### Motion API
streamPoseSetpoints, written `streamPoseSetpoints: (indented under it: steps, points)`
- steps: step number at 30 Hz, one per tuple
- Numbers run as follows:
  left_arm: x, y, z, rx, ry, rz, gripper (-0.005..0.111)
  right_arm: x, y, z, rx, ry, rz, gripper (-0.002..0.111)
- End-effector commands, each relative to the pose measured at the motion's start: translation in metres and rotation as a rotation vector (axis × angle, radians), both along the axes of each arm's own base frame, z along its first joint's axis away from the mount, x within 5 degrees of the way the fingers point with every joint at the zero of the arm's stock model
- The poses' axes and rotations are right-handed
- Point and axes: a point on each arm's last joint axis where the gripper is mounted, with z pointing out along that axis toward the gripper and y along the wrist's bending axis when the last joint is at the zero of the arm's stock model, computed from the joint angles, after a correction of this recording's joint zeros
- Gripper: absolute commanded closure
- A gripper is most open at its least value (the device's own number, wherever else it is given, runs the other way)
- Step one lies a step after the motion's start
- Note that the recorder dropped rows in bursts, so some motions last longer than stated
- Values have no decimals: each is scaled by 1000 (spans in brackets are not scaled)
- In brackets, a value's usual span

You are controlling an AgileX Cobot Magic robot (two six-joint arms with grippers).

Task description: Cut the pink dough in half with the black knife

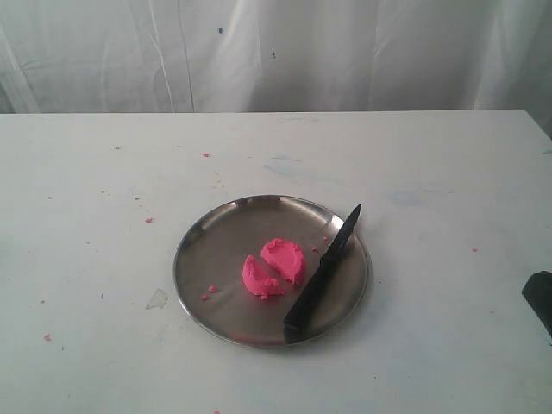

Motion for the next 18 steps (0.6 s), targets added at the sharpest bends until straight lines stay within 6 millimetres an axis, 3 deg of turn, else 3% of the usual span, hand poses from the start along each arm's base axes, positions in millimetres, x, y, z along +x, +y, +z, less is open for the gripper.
streamPoseSetpoints:
  steps: [1, 18]
  points:
    - [0, 0, -1, -14, 4, 7, 107, 0, -1, -1, -2, -2, -6, 108]
    - [0, 0, -2, -10, 14, 5, 107, 0, 0, -1, -1, -3, -6, 108]
